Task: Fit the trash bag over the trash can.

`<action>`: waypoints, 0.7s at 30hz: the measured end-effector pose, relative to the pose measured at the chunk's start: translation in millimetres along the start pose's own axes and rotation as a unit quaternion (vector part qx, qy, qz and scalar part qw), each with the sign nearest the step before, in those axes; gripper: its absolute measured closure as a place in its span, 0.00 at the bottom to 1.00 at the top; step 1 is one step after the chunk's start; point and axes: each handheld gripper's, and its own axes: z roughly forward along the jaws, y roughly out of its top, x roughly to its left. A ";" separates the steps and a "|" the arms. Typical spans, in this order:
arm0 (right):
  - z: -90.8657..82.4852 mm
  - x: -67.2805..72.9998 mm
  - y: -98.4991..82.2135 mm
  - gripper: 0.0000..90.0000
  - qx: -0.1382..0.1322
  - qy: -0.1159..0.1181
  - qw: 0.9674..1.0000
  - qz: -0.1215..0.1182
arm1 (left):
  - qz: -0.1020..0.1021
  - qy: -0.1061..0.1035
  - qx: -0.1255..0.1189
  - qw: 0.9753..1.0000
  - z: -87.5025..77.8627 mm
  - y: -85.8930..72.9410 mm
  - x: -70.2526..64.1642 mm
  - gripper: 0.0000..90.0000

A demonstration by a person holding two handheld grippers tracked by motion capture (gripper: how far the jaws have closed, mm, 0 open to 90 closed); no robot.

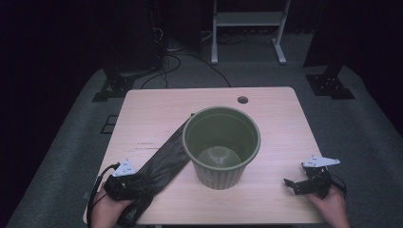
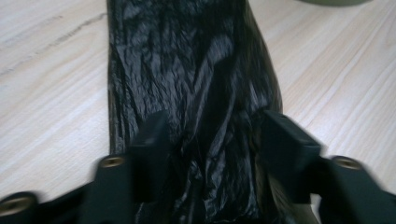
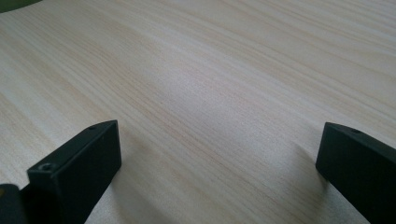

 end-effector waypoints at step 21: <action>0.0 -0.1 0.0 0.00 0.000 0.000 1.000 -0.002 | -0.014 0.009 -0.003 1.000 60.4 65.4 6.7 0.00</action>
